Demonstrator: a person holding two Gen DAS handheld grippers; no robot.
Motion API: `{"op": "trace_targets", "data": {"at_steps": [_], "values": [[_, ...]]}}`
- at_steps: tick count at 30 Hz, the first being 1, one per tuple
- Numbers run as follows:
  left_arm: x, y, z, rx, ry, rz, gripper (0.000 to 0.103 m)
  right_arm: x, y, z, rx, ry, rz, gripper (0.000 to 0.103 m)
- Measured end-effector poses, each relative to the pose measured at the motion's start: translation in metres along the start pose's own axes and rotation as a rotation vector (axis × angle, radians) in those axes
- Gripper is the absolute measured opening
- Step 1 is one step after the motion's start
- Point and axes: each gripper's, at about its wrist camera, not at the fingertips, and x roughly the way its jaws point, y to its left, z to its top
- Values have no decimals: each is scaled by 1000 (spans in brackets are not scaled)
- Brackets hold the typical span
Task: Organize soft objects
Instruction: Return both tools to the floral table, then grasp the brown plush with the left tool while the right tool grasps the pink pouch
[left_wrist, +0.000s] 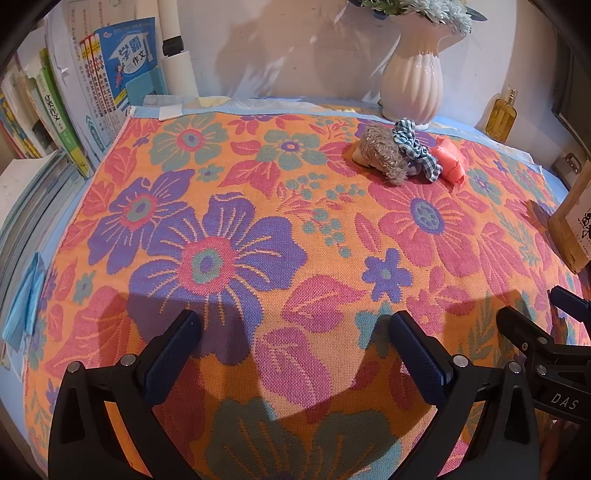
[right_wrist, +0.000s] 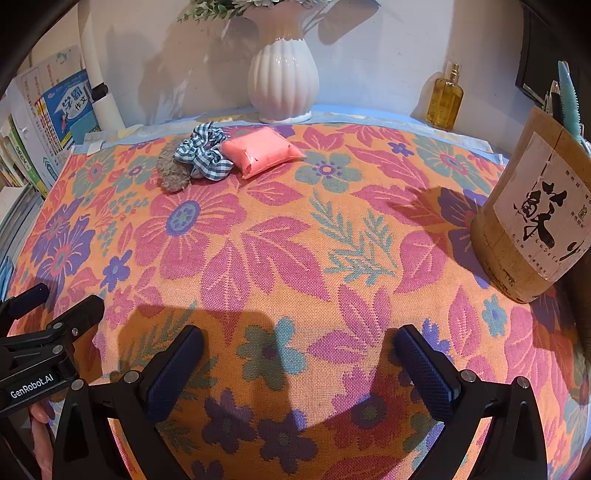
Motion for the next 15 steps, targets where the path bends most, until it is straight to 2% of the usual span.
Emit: {"op": "trace_targets", "data": {"at_steps": [7,10,11,14,15], "values": [[0,0,1,6,15,-5,102,-1,1,0,2,2,1,103],[-4,4,10,10,78,-80,102,2,-2,5,-16,37,18,103],[-8,6,16,2,82,-130,102,3,-2,8,-33,70,29,103],[-23,8,41,-6,28,-205,102,12,-8,30,-58,184,81,103],[-24,7,52,2,9,-219,102,13,-12,37,-44,180,96,103]]}}
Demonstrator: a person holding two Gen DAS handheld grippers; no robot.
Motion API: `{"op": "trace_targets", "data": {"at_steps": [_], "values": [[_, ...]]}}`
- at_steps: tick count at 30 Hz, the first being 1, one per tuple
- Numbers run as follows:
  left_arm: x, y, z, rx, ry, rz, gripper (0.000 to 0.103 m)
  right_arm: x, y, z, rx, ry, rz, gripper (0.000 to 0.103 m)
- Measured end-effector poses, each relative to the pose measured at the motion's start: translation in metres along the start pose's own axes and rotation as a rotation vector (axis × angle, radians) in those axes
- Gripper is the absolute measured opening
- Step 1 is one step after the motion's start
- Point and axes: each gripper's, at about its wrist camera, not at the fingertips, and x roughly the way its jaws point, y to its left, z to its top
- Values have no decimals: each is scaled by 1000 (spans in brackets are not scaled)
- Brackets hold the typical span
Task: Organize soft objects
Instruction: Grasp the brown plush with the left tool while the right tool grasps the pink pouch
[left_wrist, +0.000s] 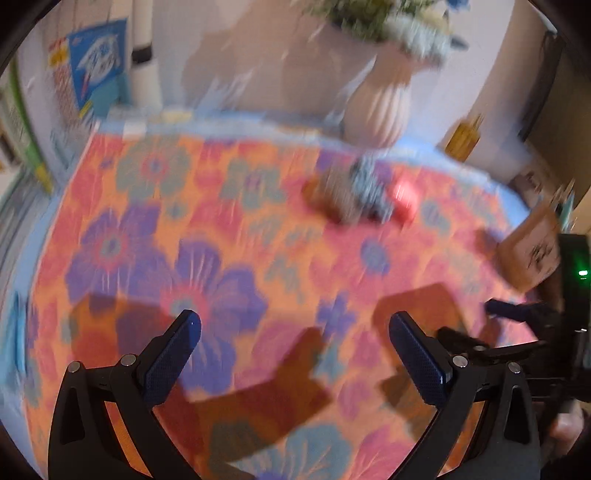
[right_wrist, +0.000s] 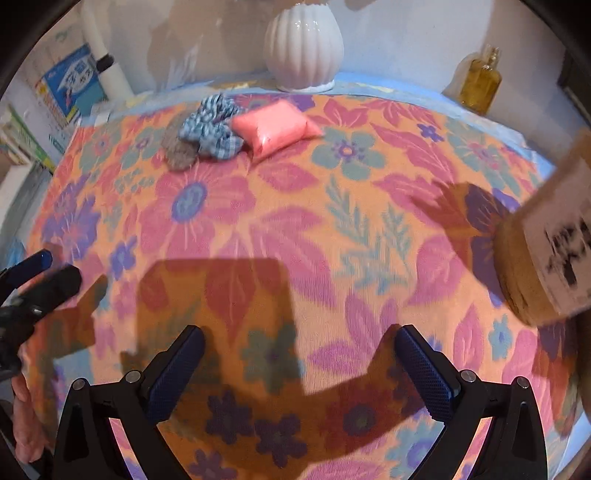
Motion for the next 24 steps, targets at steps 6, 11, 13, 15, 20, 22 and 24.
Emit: {"op": "trace_targets", "data": {"at_steps": [6,11,13,15,20,22,24], "values": [[40,5,59,-78,-51,-121,100,7,-39,51,234,-119,348,102],[77,12,77,-174,-37,-250,79,27,-72,75,496,-173,616,93],[86,8,77,-173,-37,-254,74,33,-72,87,492,-167,599,82],[97,5,76,-168,-16,-265,71,37,-68,97,484,-182,576,82],[101,-9,80,-112,-15,-245,72,37,-51,110,440,-243,484,83],[101,-14,81,-71,-27,-204,72,37,-40,111,403,-278,418,83],[102,-24,79,-24,-30,-172,69,35,-38,113,372,-295,376,79]]}}
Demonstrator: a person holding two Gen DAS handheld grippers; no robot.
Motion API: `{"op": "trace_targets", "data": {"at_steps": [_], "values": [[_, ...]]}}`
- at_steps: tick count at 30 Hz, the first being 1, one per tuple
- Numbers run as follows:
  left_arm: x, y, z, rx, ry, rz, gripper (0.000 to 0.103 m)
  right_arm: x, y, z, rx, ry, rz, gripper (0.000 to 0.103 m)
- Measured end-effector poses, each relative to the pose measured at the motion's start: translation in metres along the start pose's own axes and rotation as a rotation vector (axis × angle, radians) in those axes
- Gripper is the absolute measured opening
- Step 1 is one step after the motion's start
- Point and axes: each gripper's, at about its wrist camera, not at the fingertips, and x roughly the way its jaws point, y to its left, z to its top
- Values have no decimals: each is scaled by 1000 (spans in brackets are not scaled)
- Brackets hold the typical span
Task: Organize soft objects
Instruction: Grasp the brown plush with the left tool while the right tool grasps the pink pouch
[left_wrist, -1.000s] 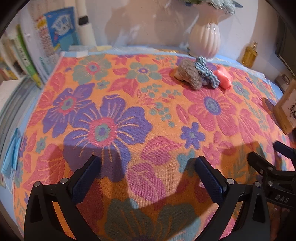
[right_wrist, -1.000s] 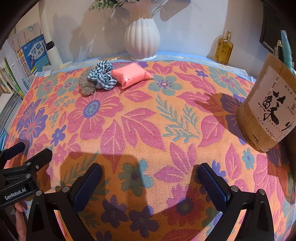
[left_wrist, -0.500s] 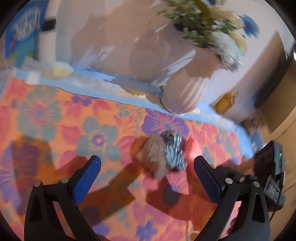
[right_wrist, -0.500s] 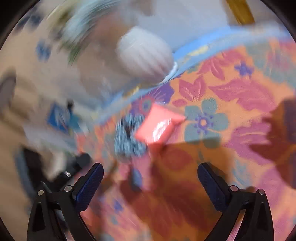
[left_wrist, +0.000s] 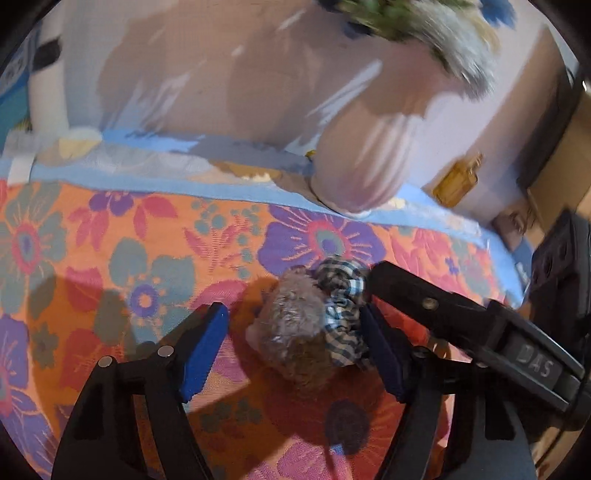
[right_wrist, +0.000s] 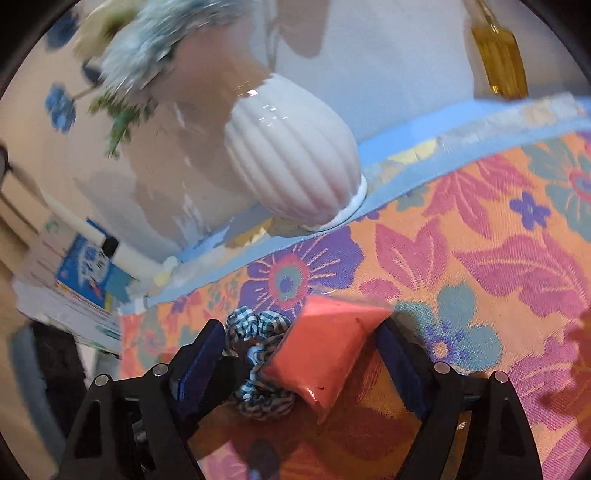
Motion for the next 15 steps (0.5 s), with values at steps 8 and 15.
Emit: {"op": "trace_targets", "data": {"at_steps": [8,15], "values": [[-19,-21,-11,124,-115,50,41,-13,-29,-2,102,-30,200,42],[-32,-41,-19,221,-212,123,41,-28,-43,0,150,-89,215,42]]}}
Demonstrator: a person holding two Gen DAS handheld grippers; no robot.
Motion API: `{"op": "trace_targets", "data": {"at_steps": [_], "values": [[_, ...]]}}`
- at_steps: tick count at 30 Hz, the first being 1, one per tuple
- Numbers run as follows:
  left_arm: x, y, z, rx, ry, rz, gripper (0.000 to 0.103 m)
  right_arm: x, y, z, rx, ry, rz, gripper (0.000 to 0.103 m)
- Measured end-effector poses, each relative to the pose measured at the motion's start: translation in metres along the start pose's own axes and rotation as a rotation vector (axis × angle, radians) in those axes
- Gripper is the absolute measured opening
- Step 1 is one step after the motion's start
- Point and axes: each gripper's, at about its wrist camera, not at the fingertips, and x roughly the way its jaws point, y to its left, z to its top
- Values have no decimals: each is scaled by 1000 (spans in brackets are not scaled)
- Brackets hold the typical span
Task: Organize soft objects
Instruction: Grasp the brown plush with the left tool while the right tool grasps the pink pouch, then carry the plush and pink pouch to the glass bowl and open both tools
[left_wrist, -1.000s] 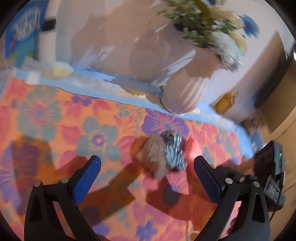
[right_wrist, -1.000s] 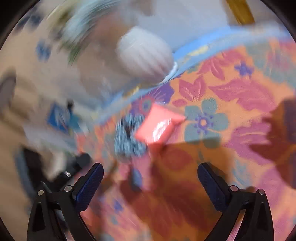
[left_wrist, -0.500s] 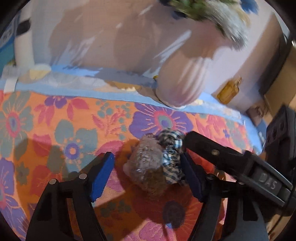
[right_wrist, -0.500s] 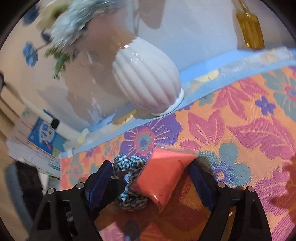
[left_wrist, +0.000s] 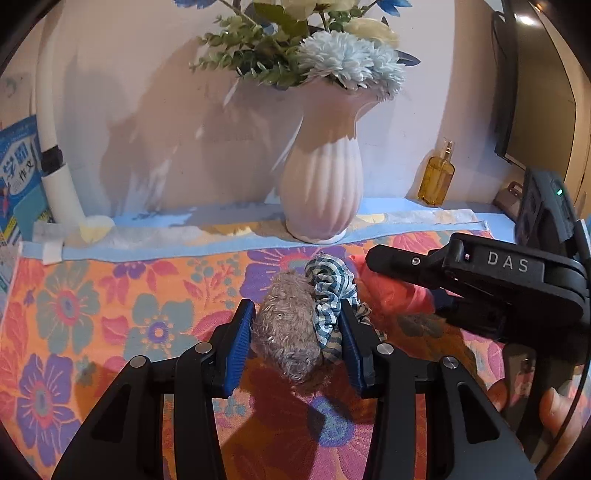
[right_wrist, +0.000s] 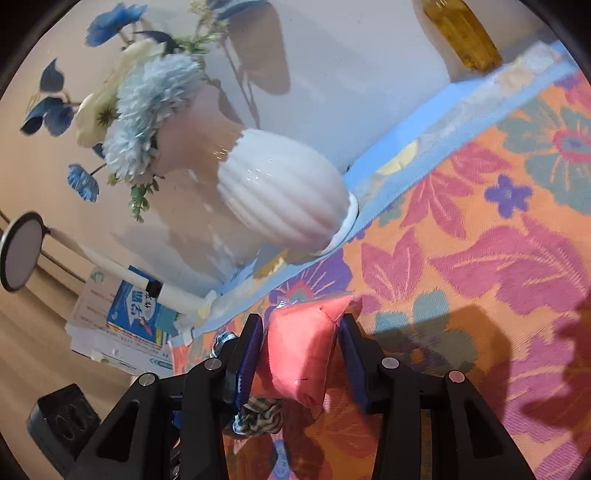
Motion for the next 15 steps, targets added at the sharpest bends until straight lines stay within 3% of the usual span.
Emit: {"op": "trace_targets", "data": {"at_steps": [3,6,10,12,15], "values": [[-2,5,2,-28,-11,5,41,-10,28,-3,-144,-70,-113,41],[-17,3,6,-55,-53,30,41,-29,62,-11,-323,-207,-252,41],[-53,-27,30,24,-185,29,41,-74,89,-13,-397,-361,-284,41],[-64,-40,51,2,-203,-58,41,-98,98,-10,-404,-412,-294,41],[-73,-58,75,-37,-227,-116,41,-136,105,-1,-395,-463,-285,41]]}}
